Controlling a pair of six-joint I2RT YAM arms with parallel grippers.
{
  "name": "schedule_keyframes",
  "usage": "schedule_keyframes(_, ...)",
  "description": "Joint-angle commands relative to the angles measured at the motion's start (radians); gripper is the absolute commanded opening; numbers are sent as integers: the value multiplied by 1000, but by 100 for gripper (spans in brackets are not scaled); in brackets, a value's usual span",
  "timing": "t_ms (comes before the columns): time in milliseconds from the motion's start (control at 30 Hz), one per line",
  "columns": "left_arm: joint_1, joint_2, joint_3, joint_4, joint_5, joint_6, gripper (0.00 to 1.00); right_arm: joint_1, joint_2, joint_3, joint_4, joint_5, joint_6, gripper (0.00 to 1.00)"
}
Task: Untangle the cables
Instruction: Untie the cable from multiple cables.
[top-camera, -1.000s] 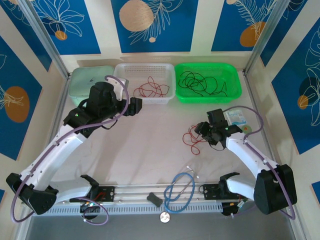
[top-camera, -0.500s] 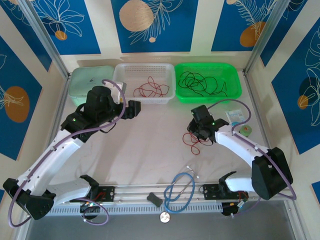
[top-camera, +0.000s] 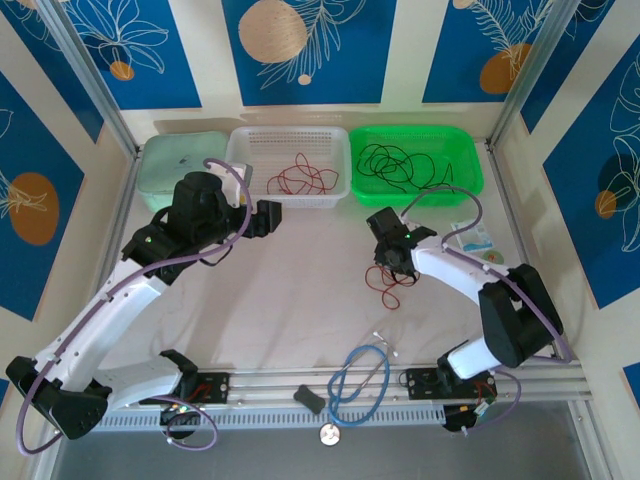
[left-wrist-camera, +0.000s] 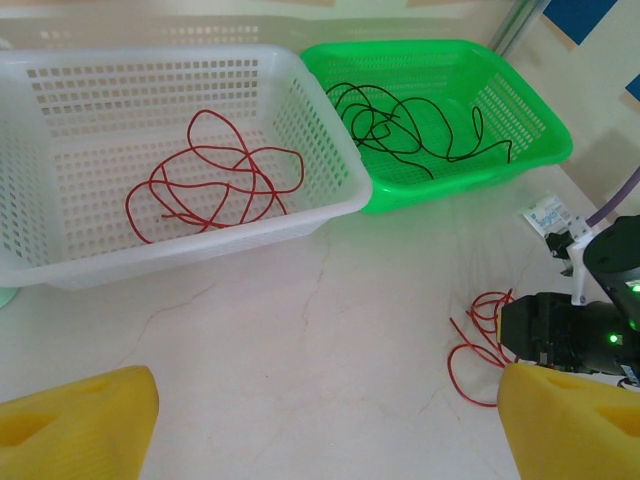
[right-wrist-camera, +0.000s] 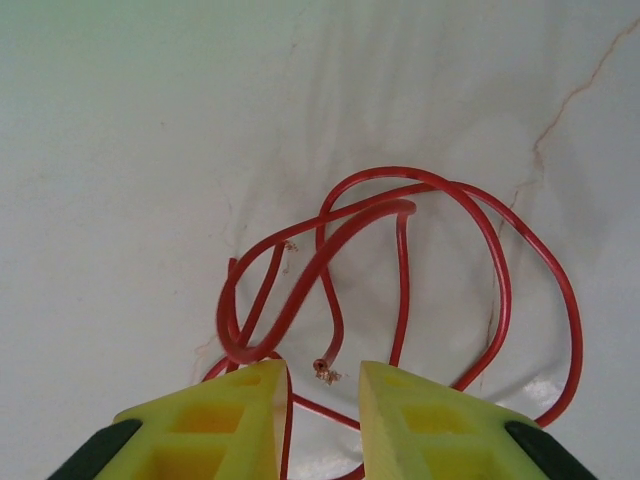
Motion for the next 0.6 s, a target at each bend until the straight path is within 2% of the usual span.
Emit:
schedule_keyframes(0, 9, 2, 3, 26, 0, -15, 88, 4, 31, 28, -5, 46, -22, 26)
schedule_keyframes(267, 9, 13, 13, 18, -9, -11, 88, 2, 85, 44, 21, 62, -46, 24)
schedule_keyframes(367, 9, 19, 21, 15, -9, -9, 88, 0, 100, 51, 24, 72, -54, 21)
schedule_keyframes(467, 9, 24, 26, 15, -9, -7, 88, -2, 109, 53, 26, 78, -62, 13)
schedule_keyframes(567, 9, 28, 31, 13, -11, -7, 88, 0, 103, 58, 20, 68, -69, 0)
